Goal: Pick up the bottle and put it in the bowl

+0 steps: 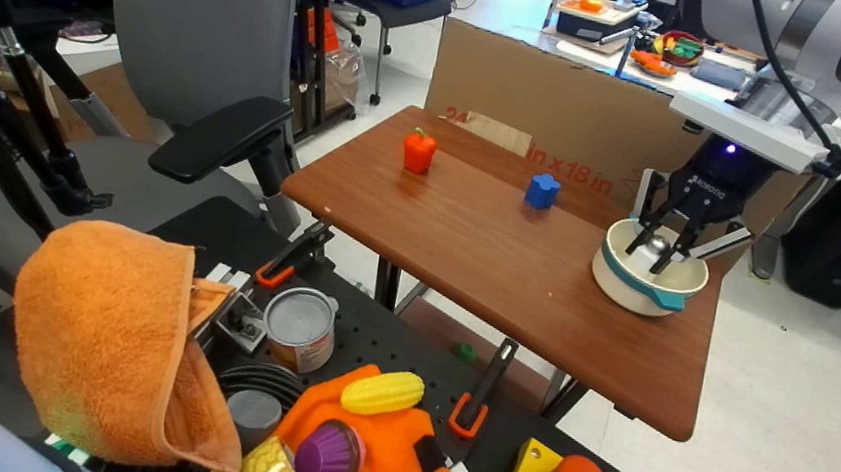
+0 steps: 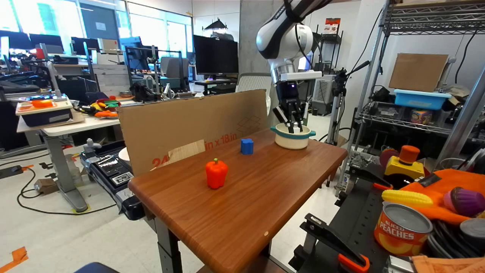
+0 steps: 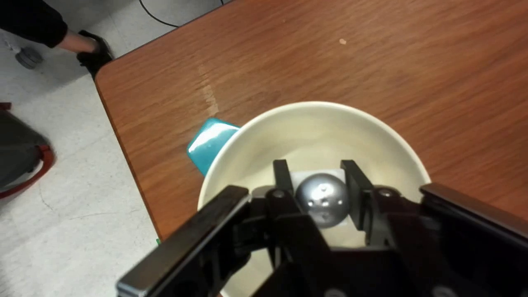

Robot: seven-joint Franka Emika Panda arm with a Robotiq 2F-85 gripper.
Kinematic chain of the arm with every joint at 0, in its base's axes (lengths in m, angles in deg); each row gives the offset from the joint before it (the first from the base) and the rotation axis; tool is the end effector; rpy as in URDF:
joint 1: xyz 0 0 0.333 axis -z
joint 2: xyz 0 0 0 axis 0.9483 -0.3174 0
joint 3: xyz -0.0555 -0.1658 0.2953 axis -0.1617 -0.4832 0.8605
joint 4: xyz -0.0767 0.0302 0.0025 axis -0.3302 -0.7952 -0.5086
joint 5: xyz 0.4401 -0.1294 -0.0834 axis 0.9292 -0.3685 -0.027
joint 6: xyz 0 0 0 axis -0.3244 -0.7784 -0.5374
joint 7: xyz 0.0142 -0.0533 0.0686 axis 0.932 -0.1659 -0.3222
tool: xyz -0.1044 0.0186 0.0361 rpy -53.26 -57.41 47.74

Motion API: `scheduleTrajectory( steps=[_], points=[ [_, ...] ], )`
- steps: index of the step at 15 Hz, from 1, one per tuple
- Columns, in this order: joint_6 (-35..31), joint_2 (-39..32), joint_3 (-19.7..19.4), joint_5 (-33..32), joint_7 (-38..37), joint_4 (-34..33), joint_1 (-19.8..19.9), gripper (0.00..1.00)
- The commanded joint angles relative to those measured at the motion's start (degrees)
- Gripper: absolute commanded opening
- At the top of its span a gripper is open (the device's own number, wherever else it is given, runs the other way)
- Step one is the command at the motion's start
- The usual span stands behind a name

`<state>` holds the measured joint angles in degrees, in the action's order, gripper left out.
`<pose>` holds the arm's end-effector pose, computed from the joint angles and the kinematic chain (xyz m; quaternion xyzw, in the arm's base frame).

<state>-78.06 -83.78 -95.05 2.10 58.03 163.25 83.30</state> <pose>0.7295 -0.2404 0.1296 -0.9500 0.2011 0.2391 0.0024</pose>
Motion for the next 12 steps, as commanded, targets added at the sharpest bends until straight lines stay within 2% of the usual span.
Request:
scheduleTrajectory(
  steps=[1,2,7,11,12],
  points=[
    [3.93,-3.6,0.24,-1.16,-0.94,-6.22,0.41,0.48],
    [4.82,-3.83,0.41,-1.23,-0.54,-6.96,0.46,0.62],
    [8.83,-1.59,1.18,-1.29,1.87,-7.21,0.38,0.97],
    [11.62,6.45,3.08,0.59,6.07,-1.87,0.51,1.0],
    [9.71,0.95,2.01,-0.58,4.15,-6.11,0.24,1.0]
  ],
)
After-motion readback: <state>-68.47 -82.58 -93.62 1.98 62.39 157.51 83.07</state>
